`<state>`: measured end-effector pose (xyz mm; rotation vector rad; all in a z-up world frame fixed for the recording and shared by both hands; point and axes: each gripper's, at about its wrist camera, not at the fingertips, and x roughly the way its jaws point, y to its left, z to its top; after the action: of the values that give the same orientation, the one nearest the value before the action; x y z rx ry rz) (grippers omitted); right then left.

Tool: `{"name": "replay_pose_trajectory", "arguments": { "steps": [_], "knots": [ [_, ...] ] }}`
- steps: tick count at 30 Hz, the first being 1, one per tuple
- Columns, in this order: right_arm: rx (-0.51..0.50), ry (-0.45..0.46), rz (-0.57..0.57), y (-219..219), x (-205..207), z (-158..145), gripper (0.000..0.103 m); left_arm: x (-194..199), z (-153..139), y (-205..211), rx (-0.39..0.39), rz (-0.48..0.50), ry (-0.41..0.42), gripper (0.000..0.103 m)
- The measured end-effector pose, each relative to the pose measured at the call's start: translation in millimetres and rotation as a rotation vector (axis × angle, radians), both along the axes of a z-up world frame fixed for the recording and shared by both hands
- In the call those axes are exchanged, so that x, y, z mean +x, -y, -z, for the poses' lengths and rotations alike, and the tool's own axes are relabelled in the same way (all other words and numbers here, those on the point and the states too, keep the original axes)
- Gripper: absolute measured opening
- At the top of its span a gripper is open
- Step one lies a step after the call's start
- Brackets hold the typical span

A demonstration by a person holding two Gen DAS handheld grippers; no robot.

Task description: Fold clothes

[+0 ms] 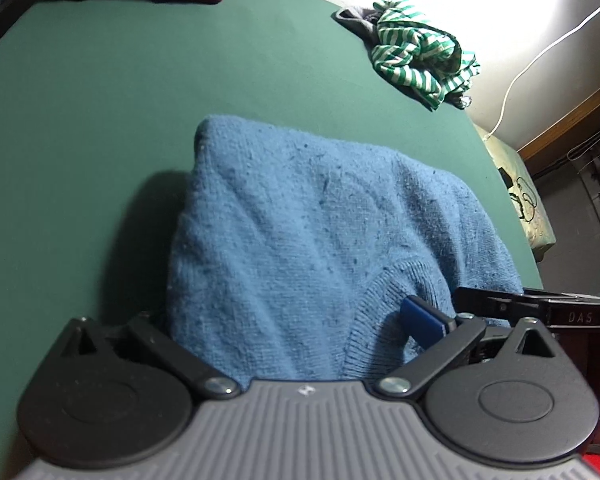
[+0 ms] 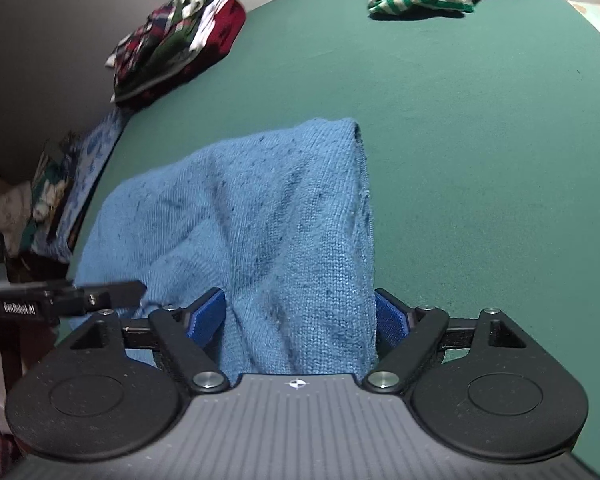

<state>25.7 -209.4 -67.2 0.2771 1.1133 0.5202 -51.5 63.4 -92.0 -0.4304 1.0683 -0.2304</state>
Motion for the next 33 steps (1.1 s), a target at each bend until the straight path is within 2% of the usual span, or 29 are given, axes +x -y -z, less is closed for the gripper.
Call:
{"name": "replay_pose_trajectory", "arguments": {
  "steps": [4, 10, 16, 20, 23, 30, 33],
  "knots": [
    [-0.035, 0.012, -0.035, -8, 1, -1, 0.087, 7, -7, 0, 0.009, 0.005, -0.019, 0.102],
    [-0.101, 0.023, -0.081, -17, 1, -2, 0.088, 12, -15, 5, 0.066, 0.008, -0.033, 0.102],
    [-0.123, 0.029, -0.060, -18, 0, -2, 0.082, 19, -22, 17, 0.152, -0.018, -0.058, 0.102],
    [-0.141, 0.037, -0.036, -20, -3, -3, 0.079, 18, -24, 21, 0.183, -0.043, -0.067, 0.102],
    [-0.151, 0.049, -0.022, -22, -5, -3, 0.077, 17, -24, 22, 0.196, -0.056, -0.073, 0.102],
    [-0.146, 0.067, -0.019, -22, -9, -5, 0.065, 15, -22, 25, 0.205, -0.066, -0.073, 0.102],
    [-0.147, 0.070, -0.020, -22, -10, -5, 0.064, 15, -22, 26, 0.202, -0.068, -0.077, 0.102]
  ]
}}
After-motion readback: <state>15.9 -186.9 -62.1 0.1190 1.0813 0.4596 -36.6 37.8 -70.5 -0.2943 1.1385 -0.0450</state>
